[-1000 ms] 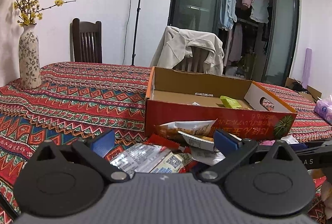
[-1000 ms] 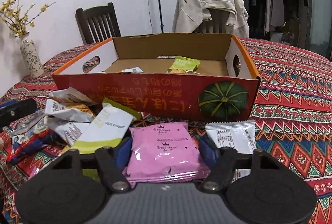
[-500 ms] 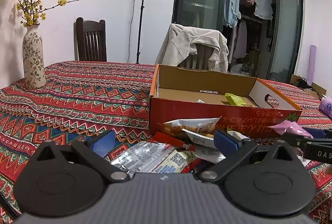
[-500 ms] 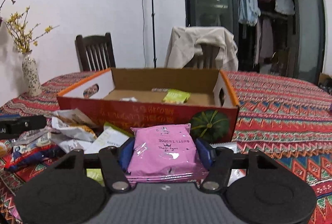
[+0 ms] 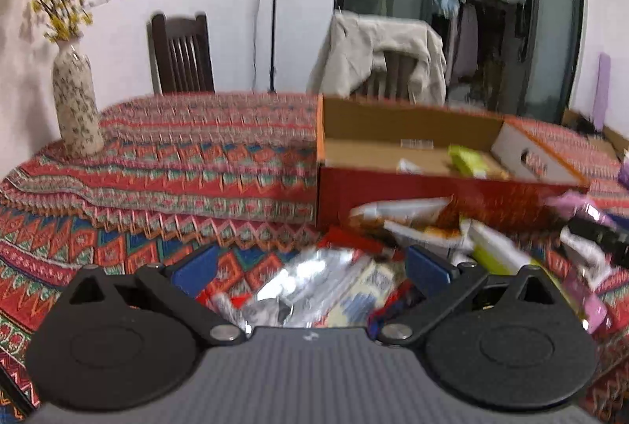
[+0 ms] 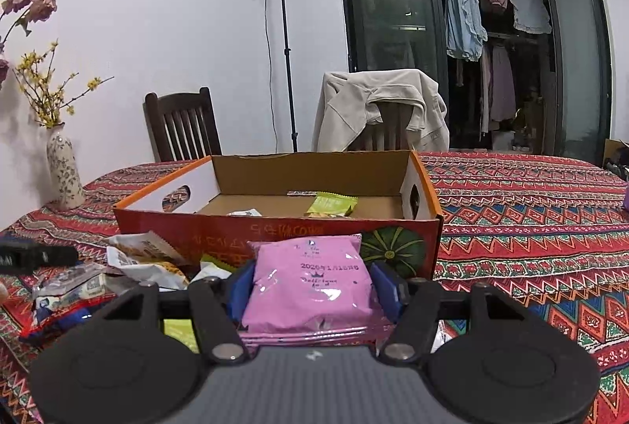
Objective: Organize snacks
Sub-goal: 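Grasp the silver-and-yellow wrapped bar packet with the left gripper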
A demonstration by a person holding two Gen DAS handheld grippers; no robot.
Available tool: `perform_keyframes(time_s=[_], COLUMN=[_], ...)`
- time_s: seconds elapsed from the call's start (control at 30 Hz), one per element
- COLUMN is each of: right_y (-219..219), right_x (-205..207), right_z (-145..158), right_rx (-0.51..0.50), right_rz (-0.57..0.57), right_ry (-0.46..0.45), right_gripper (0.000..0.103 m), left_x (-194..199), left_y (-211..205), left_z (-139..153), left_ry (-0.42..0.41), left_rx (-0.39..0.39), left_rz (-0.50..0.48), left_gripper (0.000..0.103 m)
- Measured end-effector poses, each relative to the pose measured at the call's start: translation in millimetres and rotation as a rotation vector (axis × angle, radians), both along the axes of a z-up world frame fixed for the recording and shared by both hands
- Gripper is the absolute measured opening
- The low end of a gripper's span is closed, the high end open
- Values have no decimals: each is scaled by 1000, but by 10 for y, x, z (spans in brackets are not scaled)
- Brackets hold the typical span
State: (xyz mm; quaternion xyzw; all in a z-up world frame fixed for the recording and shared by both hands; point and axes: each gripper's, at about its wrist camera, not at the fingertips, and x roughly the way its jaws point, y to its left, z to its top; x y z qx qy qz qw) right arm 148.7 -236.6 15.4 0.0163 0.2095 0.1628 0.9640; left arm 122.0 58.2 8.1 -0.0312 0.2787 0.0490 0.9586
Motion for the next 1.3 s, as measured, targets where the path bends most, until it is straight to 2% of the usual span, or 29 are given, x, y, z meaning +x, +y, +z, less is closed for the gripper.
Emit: perform_keyframes(time_s=[0.17,0.3,0.5,0.57,0.7,0.77,0.97,1.13,1.23,1.3], right_y=[-13,-19,-21,-18,-8,-15,-13,-14,-13,-14], right_x=[-11,-16,-19,-19,-14,-17,-8,3,8,5], right_z=[6,8,5,5,1,4,4,-7,-11,-13], right_rx=[6,7,7,7,3,2,1,-2,-5,-7], right_rz=[-1,-3,-4,-3,-5,-6,-3,-5,-4,-3], right_ry=[-6,-5,-2,-2,2,4,8,12,13,14], right_gripper=[62,62,62,62,62,62,62,62,62,62], left_x=[91,200,253,291,380,377,373,316,260,215], left_y=[11,26,-71,-89,-62,-13,3,-19,-16,-12], left_z=[-93,-152,-230,-274,-352,-374,-366,-377,-359,-338], left_ry=[58,107,152,171,205,200,207,181,162,152], left_rx=[16,0,45,69,69,35,36,34,27,21], left_rz=[-11,-34,-132,-141,-150,-154,-169,-134,-114,-111], left_gripper=[103,103,103,103,103,103,103,103,91,79])
